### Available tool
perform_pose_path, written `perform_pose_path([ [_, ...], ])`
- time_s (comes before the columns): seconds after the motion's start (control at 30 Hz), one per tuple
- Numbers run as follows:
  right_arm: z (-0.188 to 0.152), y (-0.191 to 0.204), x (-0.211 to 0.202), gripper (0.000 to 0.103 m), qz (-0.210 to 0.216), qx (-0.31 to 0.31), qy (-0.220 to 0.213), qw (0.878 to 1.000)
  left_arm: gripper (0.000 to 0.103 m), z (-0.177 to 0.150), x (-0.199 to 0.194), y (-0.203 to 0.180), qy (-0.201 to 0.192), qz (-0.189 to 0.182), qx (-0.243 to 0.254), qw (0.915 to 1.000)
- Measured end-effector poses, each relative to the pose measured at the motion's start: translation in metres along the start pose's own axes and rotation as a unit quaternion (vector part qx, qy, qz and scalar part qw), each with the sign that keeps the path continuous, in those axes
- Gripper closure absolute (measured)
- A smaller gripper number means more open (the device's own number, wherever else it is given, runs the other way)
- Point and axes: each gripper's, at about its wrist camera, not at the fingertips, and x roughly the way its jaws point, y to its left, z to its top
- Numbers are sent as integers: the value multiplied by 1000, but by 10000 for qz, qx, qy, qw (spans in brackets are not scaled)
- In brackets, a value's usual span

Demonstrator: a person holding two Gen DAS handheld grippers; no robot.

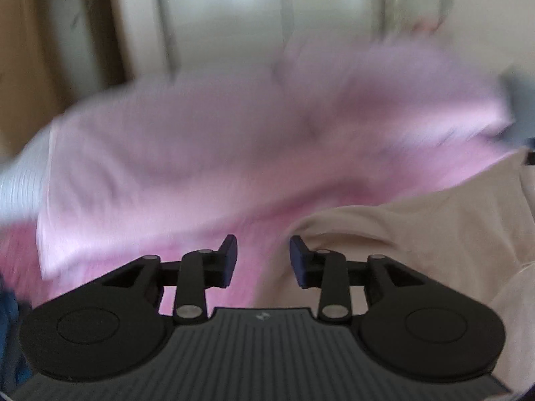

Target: Fold clothes

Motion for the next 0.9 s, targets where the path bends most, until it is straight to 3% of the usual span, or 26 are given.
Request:
perform_pose_path([
  [0.07, -28, -6, 64, 73, 392, 761, 618, 9944, 75, -24, 25, 2, 399, 165, -133, 9990],
  [0.1, -45, -10, 82, 65, 622, 1198, 841, 9873, 76, -38, 29, 4, 541, 199, -209, 9981],
  [0.13, -64, -15, 91, 54, 790, 1587, 972, 9794, 75, -52, 33, 7, 682, 233, -284, 9970],
  [0.2, -101, -21, 92, 53, 934, 2230, 1111, 9640, 76, -80, 42, 12, 965, 301, -436, 9939],
  [0.27, -143, -36, 66, 53, 878, 3037, 1339, 9392, 76, -106, 31, 18, 1203, 276, -690, 9899],
  [0.33, -187, -55, 35, 53, 819, 3897, 1558, 9040, 76, -131, 6, 25, 1436, 213, -1025, 9841],
  [0.4, -231, -68, -3, 53, 740, 4487, 1840, 8714, 76, -157, -19, 26, 1720, 257, -1312, 9760],
  [0.43, -248, -71, -23, 53, 690, 4600, 1992, 8625, 77, -166, -29, 24, 1841, 283, -1408, 9724],
  [0.47, -262, -71, -44, 53, 634, 4584, 2146, 8601, 77, -175, -38, 22, 1961, 308, -1505, 9685],
  [0.53, -278, -66, -80, 53, 616, 4250, 2501, 8678, 77, -187, -54, 17, 2113, 306, -1665, 9627],
  [0.6, -293, -60, -106, 53, 681, 4220, 2845, 8581, 77, -192, -60, 10, 2179, 224, -1755, 9598],
  [0.63, -301, -57, -115, 53, 699, 4421, 2917, 8453, 77, -193, -62, 7, 2202, 172, -1789, 9587],
  [0.73, -329, -47, -132, 53, 684, 5416, 2849, 7879, 77, -192, -64, 1, 2171, -42, -1810, 9592],
  [0.8, -347, -40, -143, 53, 669, 6041, 2782, 7438, 77, -191, -64, -2, 2105, -228, -1813, 9604],
  [0.9, -370, -26, -142, 53, 488, 7002, 2513, 6665, 77, -192, -60, -3, 2083, -424, -1886, 9588],
])
